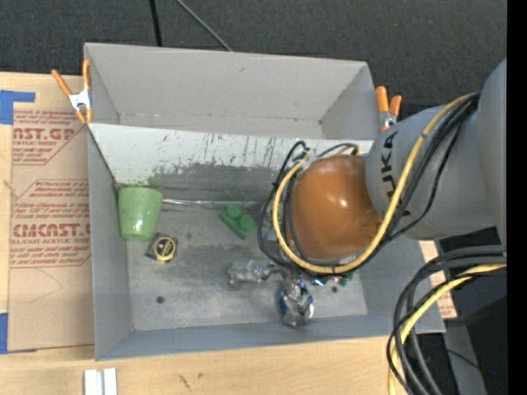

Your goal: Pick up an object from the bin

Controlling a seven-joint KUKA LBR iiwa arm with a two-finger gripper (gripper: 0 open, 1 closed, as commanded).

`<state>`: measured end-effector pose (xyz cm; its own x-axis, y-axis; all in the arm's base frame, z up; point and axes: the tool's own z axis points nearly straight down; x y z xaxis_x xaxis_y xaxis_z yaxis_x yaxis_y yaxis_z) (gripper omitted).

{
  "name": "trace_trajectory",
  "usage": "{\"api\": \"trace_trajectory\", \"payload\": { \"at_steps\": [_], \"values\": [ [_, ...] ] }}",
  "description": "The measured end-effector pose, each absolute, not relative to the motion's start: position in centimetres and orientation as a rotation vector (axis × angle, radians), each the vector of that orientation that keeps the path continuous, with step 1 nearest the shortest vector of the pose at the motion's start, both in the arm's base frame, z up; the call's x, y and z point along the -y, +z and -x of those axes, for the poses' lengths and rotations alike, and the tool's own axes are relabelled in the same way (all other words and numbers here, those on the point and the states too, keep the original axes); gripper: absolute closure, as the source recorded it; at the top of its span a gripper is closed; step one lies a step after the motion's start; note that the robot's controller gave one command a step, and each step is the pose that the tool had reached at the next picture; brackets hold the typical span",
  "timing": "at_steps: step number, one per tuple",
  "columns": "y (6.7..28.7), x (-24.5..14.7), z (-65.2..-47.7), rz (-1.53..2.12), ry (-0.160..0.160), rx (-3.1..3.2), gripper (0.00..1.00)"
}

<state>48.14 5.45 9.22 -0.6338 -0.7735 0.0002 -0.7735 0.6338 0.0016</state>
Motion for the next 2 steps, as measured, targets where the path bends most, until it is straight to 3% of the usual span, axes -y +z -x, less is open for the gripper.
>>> {"api": "trace_trajectory", "payload": {
  "at_steps": [1,2],
  "values": [
    [9.7,-4.7,-48.0,-1.776,-0.002,2.592,0.00],
    [6.9,-5.2,-49.0,-2.238,-0.005,2.205,0.00]
  ]
}}
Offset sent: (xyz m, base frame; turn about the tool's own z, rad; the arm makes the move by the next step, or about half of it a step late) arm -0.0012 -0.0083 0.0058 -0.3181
